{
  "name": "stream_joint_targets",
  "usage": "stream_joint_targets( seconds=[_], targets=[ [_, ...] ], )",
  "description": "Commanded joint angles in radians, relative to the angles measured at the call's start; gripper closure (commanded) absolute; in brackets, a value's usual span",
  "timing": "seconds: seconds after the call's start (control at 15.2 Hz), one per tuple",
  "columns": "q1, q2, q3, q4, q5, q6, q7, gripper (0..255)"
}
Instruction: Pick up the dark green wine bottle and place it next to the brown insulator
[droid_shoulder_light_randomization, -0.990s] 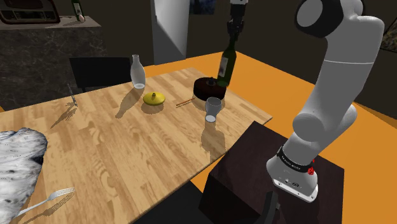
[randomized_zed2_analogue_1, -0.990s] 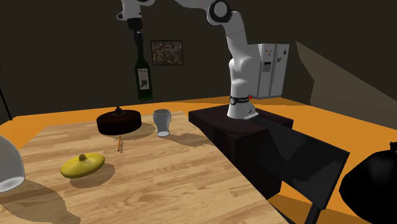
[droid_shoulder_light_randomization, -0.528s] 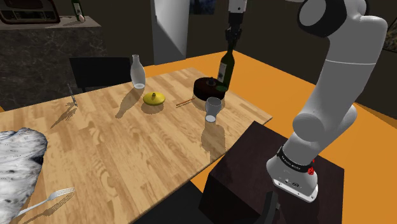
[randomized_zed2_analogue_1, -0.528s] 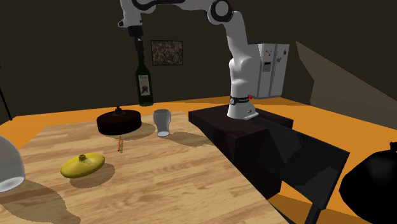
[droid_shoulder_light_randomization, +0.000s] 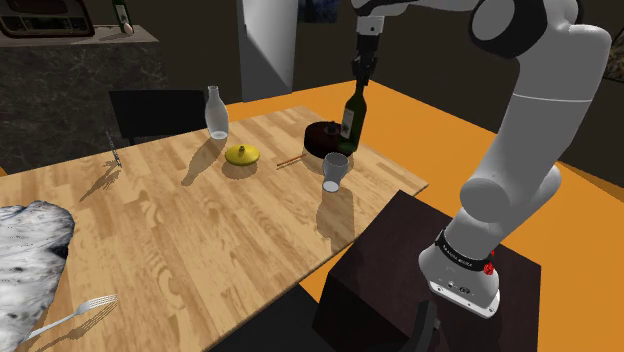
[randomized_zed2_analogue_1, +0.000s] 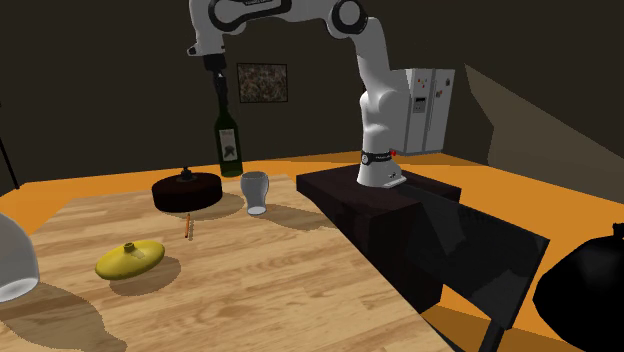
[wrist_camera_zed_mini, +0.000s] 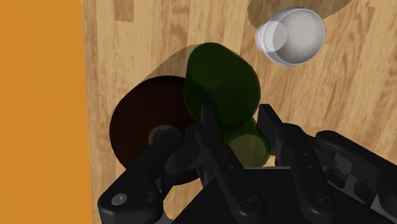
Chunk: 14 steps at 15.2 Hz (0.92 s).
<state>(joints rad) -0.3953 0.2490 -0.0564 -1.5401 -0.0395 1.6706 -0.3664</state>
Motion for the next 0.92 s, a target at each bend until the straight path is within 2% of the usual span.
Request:
stream_joint_targets(
  seconds=[0.0,0.86],
  targets=[
    [0.0,0.003,0.0,-0.022,0.0,0.026,0.002,255],
    [0.0,0.03,0.001,-0.161,0.0,0.191,0.008,255]
  ],
)
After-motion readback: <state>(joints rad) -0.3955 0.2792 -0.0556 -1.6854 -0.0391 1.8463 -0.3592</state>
